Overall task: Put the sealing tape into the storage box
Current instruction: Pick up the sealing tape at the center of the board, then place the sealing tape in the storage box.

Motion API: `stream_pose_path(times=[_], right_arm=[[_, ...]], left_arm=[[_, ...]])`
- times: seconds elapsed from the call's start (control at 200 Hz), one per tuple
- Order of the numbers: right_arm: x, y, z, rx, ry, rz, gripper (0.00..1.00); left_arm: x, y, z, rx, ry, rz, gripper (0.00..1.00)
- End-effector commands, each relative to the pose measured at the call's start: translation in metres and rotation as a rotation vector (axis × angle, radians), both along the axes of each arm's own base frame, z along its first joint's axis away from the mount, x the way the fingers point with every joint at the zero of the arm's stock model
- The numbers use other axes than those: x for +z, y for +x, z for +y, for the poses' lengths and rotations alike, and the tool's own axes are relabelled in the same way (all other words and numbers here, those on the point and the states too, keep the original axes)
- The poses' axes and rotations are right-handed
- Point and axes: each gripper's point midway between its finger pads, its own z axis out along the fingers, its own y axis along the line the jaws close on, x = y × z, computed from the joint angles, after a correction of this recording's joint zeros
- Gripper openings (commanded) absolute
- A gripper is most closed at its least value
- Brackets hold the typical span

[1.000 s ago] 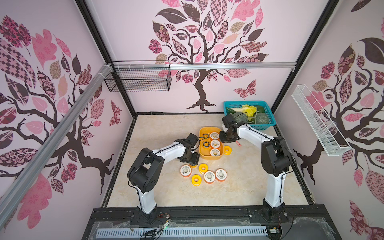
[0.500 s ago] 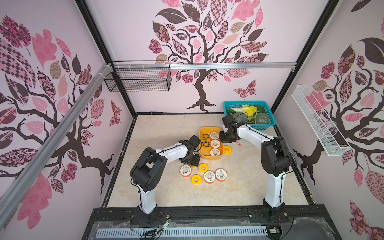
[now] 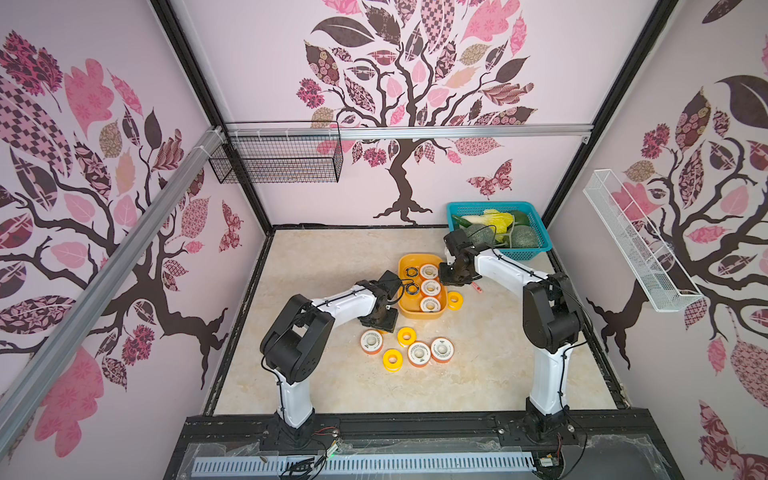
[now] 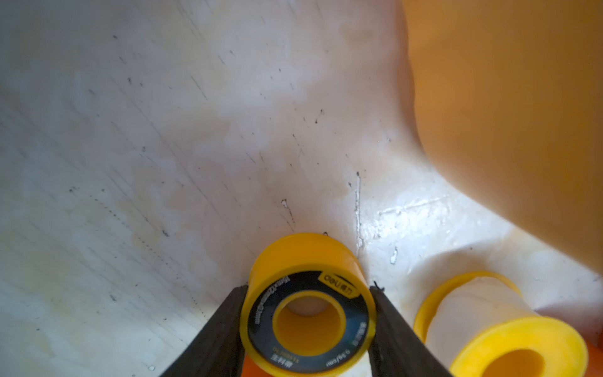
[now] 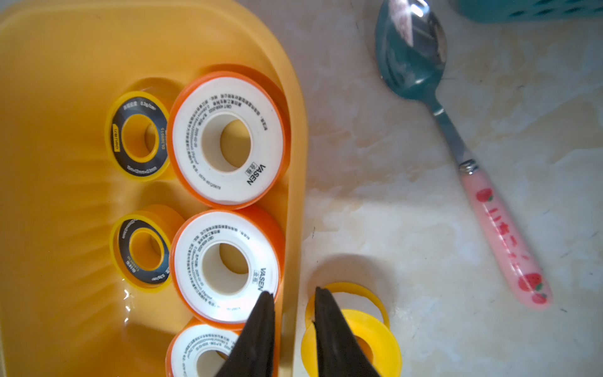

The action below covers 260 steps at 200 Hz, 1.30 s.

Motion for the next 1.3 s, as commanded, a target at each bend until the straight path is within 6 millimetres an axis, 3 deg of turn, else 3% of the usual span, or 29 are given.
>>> stream_pose_path(times=[0.0, 0.145, 0.28, 0.465, 0.715, 1.02, 1.296], right_arm=[[0.03, 0.006, 0.001, 0.009, 0.021, -0.061, 0.27], [0.03, 0.006, 0.002, 0.01, 0.024, -0.059, 0.27], [0.029, 0.005, 0.001, 0.012, 0.024, -0.057, 0.27], [0.028, 0.005, 0.003, 0.015, 0.033, -0.055, 0.26], [0.027, 0.005, 0.005, 0.016, 0.042, -0.052, 0.26], [0.026, 0.005, 0.005, 0.015, 0.042, -0.048, 0.26], [0.021, 0.004, 0.007, 0.016, 0.052, -0.04, 0.26]], left_arm=[[0.022, 0.008, -0.002, -0.001, -0.009, -0.048, 0.56], [0.034, 0.011, 0.0, 0.004, 0.008, -0.065, 0.56], [0.059, 0.019, -0.003, 0.006, -0.013, -0.11, 0.56], [0.09, 0.033, -0.014, -0.003, -0.05, -0.161, 0.56], [0.117, 0.05, -0.038, -0.044, -0.111, -0.194, 0.56], [0.109, 0.062, -0.071, -0.101, -0.132, -0.148, 0.56], [0.09, 0.063, -0.083, -0.127, -0.119, -0.115, 0.56]])
